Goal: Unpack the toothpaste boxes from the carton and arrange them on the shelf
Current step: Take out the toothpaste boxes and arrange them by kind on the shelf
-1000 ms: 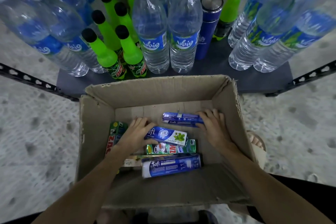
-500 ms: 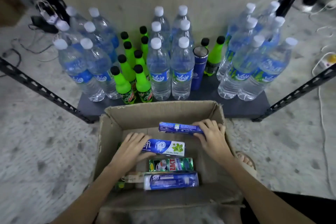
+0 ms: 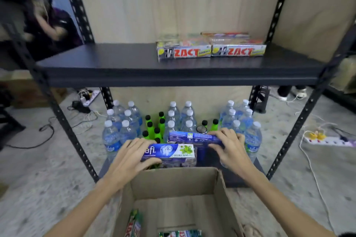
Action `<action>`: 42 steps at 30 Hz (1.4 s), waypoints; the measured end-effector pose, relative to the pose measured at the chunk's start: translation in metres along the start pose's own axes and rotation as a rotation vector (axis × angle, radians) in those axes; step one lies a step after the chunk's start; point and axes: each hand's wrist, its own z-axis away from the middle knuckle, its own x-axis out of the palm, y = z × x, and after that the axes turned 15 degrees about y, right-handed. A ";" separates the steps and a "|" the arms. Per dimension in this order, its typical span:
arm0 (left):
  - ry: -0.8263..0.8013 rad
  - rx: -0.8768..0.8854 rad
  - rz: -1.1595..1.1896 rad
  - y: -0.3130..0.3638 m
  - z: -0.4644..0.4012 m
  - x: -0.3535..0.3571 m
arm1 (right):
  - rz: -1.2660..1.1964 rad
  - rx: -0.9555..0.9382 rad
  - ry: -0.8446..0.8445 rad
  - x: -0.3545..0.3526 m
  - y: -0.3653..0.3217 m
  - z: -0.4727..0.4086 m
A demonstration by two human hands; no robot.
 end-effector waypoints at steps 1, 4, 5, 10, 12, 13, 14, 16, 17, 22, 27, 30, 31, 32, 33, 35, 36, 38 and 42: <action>0.012 0.002 0.000 0.001 -0.012 -0.011 | -0.011 -0.013 0.020 -0.012 -0.005 -0.011; 0.078 0.044 -0.002 0.003 -0.041 -0.042 | -0.012 -0.068 0.078 -0.047 -0.017 -0.036; 0.100 0.057 0.001 0.005 -0.049 -0.052 | -0.011 -0.080 0.106 -0.058 -0.021 -0.045; 0.245 0.112 0.003 0.011 -0.091 -0.099 | -0.036 -0.114 0.188 -0.112 -0.037 -0.087; 0.291 0.129 0.006 0.013 -0.107 -0.114 | -0.028 -0.144 0.220 -0.130 -0.042 -0.103; 0.307 0.131 0.010 0.014 -0.116 -0.120 | -0.012 -0.152 0.237 -0.137 -0.045 -0.113; 0.315 0.124 0.017 0.015 -0.125 -0.126 | 0.002 -0.153 0.250 -0.143 -0.046 -0.123; 0.321 0.089 0.025 0.016 -0.144 -0.135 | 0.015 -0.150 0.268 -0.152 -0.047 -0.143; 0.324 0.073 0.022 0.015 -0.154 -0.137 | 0.019 -0.149 0.277 -0.155 -0.046 -0.154; 0.305 0.005 -0.009 -0.001 -0.218 -0.135 | 0.084 -0.131 0.294 -0.167 -0.020 -0.215; 0.255 -0.112 -0.088 -0.027 -0.299 -0.104 | 0.162 -0.039 0.298 -0.159 0.031 -0.286; 0.190 -0.183 -0.152 -0.045 -0.353 -0.072 | 0.211 -0.004 0.295 -0.142 0.065 -0.330; 0.174 -0.201 -0.165 -0.051 -0.371 -0.060 | 0.230 0.007 0.283 -0.134 0.076 -0.345; 0.159 -0.214 -0.171 -0.056 -0.387 -0.048 | 0.240 0.017 0.268 -0.126 0.088 -0.359; 0.144 -0.225 -0.171 -0.062 -0.403 -0.034 | 0.247 0.018 0.250 -0.117 0.099 -0.373; 0.113 -0.238 -0.173 -0.074 -0.431 -0.008 | 0.241 -0.001 0.219 -0.100 0.118 -0.397; 0.099 -0.236 -0.165 -0.080 -0.443 0.004 | 0.234 -0.009 0.202 -0.092 0.126 -0.409; 0.061 -0.232 -0.136 -0.090 -0.463 0.026 | 0.259 -0.035 0.173 -0.076 0.138 -0.430; 0.071 -0.251 -0.069 -0.104 -0.487 0.058 | 0.202 -0.037 0.116 -0.050 0.163 -0.463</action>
